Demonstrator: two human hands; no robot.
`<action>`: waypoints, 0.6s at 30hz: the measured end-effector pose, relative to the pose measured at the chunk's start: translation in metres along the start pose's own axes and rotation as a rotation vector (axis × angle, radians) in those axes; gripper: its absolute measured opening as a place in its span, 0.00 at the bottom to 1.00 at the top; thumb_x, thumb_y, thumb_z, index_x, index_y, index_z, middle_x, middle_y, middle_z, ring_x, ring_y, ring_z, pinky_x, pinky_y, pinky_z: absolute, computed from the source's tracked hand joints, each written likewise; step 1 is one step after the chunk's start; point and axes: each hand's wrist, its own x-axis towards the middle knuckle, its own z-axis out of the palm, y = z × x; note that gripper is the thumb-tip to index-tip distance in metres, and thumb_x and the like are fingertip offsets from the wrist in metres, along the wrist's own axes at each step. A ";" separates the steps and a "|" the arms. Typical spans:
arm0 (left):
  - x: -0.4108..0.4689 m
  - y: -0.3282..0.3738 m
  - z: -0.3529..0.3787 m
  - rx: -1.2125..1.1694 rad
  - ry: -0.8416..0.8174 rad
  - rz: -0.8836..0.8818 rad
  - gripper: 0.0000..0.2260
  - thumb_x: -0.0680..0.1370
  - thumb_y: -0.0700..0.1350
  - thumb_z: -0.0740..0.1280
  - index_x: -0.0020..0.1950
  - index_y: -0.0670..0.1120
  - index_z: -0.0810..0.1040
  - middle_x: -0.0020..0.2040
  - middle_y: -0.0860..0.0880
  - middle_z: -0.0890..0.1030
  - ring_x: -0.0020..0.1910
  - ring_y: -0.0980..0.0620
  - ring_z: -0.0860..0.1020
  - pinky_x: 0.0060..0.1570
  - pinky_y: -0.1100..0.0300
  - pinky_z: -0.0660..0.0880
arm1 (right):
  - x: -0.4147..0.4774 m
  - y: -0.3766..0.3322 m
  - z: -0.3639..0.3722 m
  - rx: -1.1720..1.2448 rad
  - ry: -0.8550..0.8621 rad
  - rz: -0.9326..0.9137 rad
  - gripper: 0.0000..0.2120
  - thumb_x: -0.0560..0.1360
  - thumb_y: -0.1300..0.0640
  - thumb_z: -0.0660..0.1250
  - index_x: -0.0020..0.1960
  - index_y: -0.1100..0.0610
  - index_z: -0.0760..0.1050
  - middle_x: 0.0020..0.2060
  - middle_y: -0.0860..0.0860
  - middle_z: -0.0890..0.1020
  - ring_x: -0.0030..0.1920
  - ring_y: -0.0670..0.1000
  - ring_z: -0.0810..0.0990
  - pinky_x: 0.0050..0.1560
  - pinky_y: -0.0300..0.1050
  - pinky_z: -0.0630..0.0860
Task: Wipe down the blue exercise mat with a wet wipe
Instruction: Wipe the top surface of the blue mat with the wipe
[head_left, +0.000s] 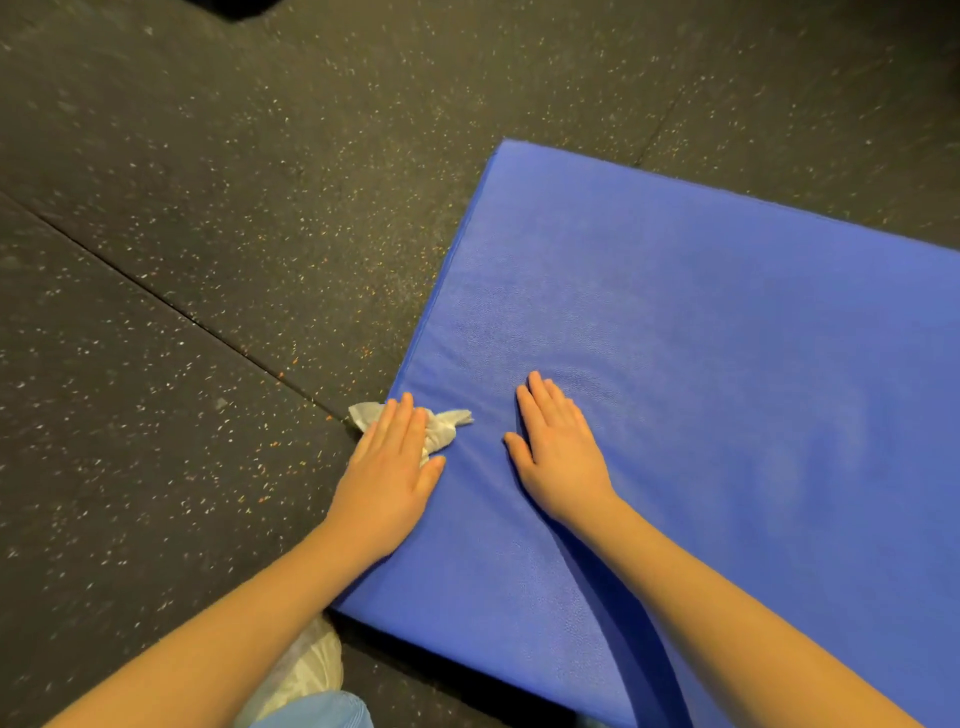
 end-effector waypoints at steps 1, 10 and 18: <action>0.011 -0.002 -0.003 0.002 0.007 -0.032 0.32 0.78 0.59 0.47 0.76 0.41 0.57 0.79 0.42 0.51 0.78 0.44 0.48 0.74 0.55 0.46 | 0.001 0.000 0.000 0.005 0.008 0.000 0.28 0.83 0.49 0.54 0.79 0.56 0.49 0.78 0.51 0.46 0.78 0.51 0.43 0.75 0.45 0.41; 0.003 -0.001 0.010 0.058 -0.001 0.085 0.29 0.78 0.54 0.51 0.73 0.37 0.65 0.75 0.38 0.61 0.75 0.39 0.59 0.71 0.54 0.51 | 0.015 0.015 0.000 -0.021 -0.013 -0.065 0.33 0.79 0.40 0.47 0.79 0.55 0.47 0.78 0.49 0.45 0.78 0.50 0.41 0.74 0.42 0.37; 0.096 -0.018 0.000 -0.034 0.035 -0.106 0.25 0.80 0.49 0.58 0.71 0.36 0.61 0.77 0.38 0.55 0.76 0.39 0.53 0.72 0.45 0.57 | 0.060 0.021 -0.017 -0.066 0.009 -0.062 0.32 0.80 0.41 0.48 0.79 0.56 0.48 0.78 0.51 0.45 0.78 0.51 0.42 0.74 0.44 0.37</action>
